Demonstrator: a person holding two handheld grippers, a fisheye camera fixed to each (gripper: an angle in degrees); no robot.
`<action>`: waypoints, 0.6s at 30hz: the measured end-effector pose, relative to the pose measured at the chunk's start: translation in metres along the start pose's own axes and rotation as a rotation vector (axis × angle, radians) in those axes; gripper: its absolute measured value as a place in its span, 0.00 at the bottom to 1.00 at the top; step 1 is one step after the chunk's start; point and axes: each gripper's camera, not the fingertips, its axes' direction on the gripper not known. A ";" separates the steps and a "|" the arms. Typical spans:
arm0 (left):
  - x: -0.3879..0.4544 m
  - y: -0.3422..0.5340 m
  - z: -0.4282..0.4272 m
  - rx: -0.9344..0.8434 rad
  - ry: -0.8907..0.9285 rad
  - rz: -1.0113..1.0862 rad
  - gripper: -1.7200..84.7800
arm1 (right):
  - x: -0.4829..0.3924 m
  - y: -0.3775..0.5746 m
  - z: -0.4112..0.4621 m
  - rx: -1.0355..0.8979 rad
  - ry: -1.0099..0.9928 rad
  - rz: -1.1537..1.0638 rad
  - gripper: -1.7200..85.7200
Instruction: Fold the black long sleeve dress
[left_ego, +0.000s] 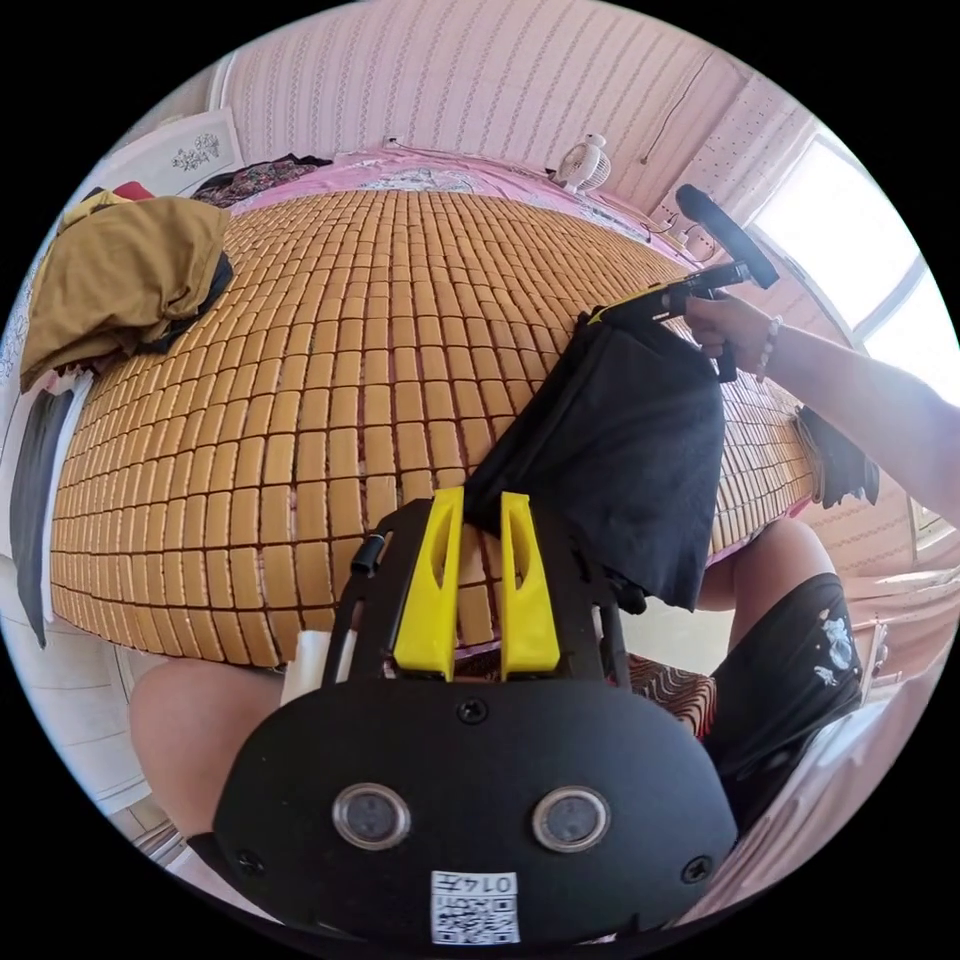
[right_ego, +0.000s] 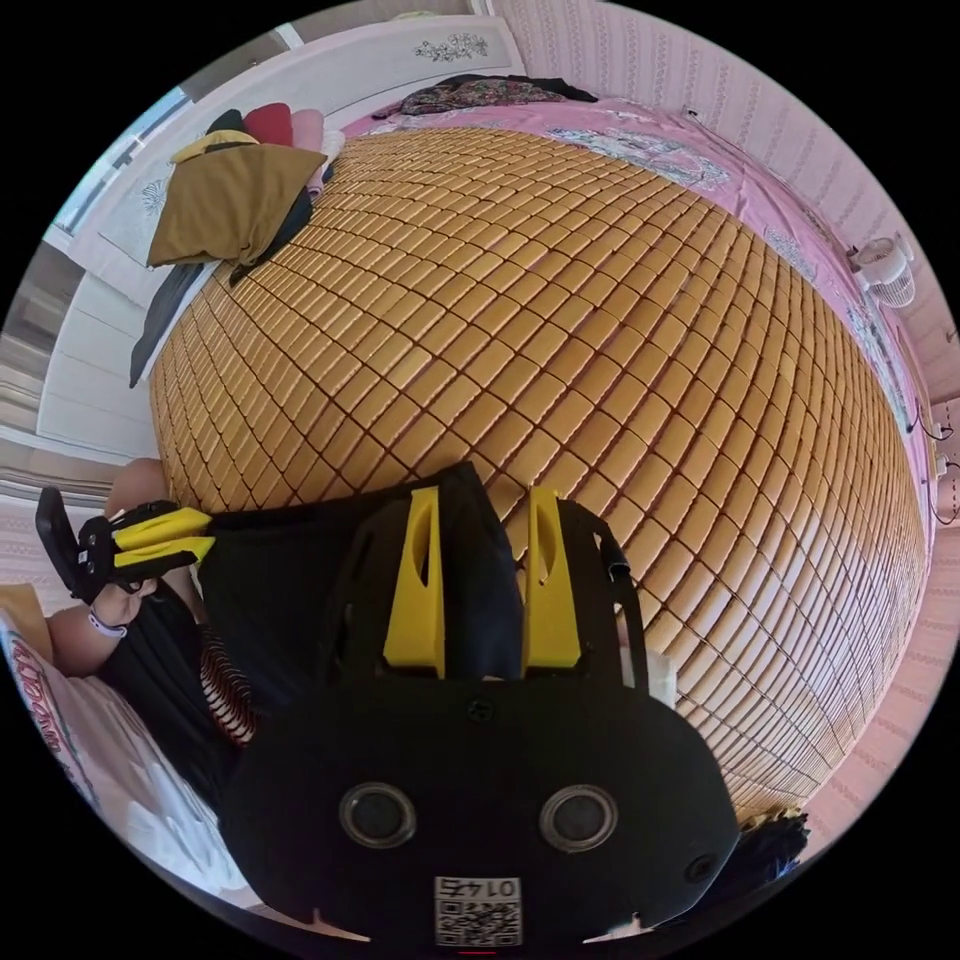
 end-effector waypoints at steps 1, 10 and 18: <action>0.005 0.001 0.003 0.002 -0.005 0.002 0.10 | 0.001 0.002 0.000 -0.002 -0.002 -0.002 0.16; 0.030 0.018 0.015 0.001 -0.008 -0.017 0.11 | -0.006 0.036 0.007 -0.014 0.035 -0.108 0.11; 0.055 0.032 0.025 -0.004 -0.056 0.013 0.12 | -0.008 0.096 -0.007 0.039 0.047 -0.131 0.04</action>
